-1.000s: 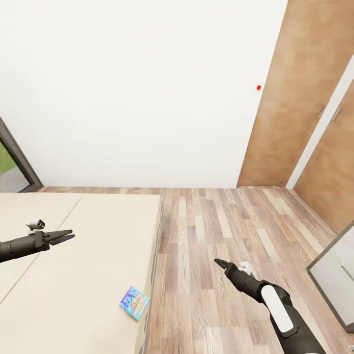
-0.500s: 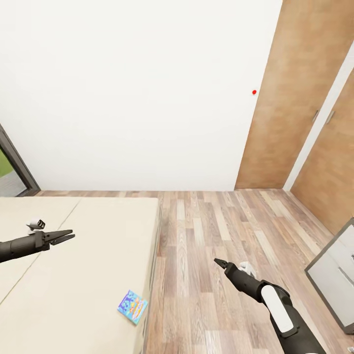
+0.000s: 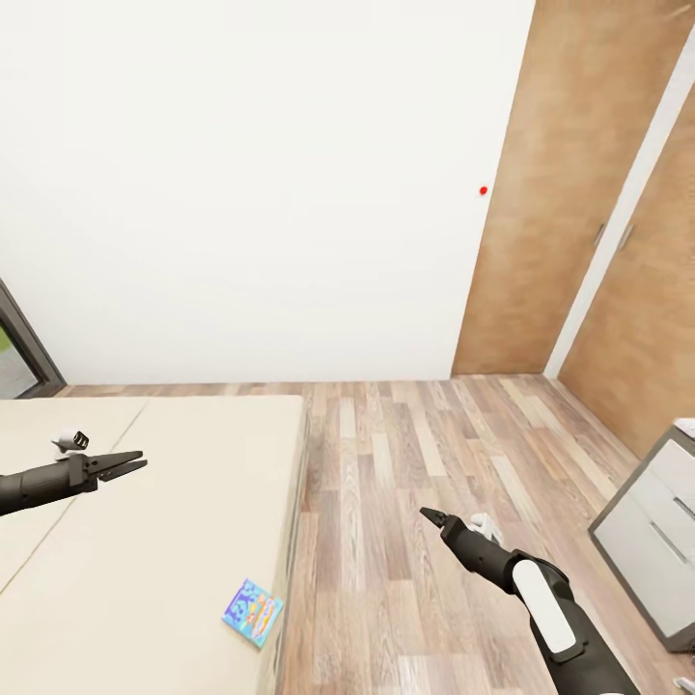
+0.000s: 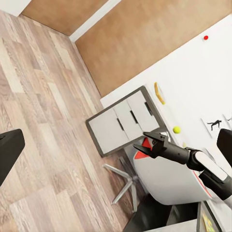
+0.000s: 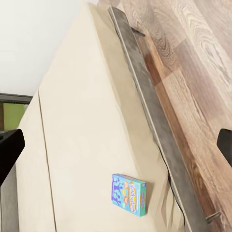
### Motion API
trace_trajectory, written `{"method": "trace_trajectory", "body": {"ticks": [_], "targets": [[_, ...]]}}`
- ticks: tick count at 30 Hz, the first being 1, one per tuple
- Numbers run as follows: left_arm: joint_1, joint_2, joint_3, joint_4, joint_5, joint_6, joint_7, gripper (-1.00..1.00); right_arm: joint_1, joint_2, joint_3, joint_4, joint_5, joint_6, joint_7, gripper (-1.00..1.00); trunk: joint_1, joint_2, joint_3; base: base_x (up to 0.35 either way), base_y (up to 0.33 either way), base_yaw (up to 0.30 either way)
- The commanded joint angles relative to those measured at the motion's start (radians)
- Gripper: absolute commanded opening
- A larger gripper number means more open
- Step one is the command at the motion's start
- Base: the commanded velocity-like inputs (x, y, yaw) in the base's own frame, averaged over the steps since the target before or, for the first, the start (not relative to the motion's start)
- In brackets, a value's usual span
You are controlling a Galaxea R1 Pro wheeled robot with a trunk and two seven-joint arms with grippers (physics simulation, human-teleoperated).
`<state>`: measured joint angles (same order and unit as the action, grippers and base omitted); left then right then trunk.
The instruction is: Put all the toys in the child's room - the three board games (two on the bed and one on the table), the two jigsaw puzzles on the table, and the tennis ball on the table - inside the toy box on the table in the child's room.
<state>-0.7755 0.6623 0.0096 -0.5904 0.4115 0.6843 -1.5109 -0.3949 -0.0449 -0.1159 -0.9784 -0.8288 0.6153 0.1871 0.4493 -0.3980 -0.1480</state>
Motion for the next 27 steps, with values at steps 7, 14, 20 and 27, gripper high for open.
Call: {"method": "trace_trajectory", "body": {"ticks": [7,14,20,27], "targets": [[-0.001,0.0,0.0,0.0,0.001,0.011,-0.003,1.0,-0.001,0.001,-0.002,-0.003,-0.001,0.006,0.003,1.0,0.001,-0.002,0.008,0.0,0.0,-0.064],[-0.001,0.0,-0.001,0.0,0.001,0.011,-0.003,1.0,-0.001,0.003,-0.001,-0.008,0.0,0.005,0.003,1.0,0.001,-0.002,0.012,0.0,0.0,0.023],[-0.001,0.0,-0.001,0.0,0.001,0.011,-0.003,1.0,-0.001,0.003,-0.001,-0.008,0.0,0.004,0.003,1.0,0.001,-0.002,0.019,0.0,0.0,0.16],[-0.001,0.0,-0.002,0.0,0.001,0.011,-0.003,1.0,-0.001,0.002,-0.002,-0.007,-0.001,0.004,0.003,1.0,0.001,-0.002,0.024,0.0,0.0,0.114]]}}
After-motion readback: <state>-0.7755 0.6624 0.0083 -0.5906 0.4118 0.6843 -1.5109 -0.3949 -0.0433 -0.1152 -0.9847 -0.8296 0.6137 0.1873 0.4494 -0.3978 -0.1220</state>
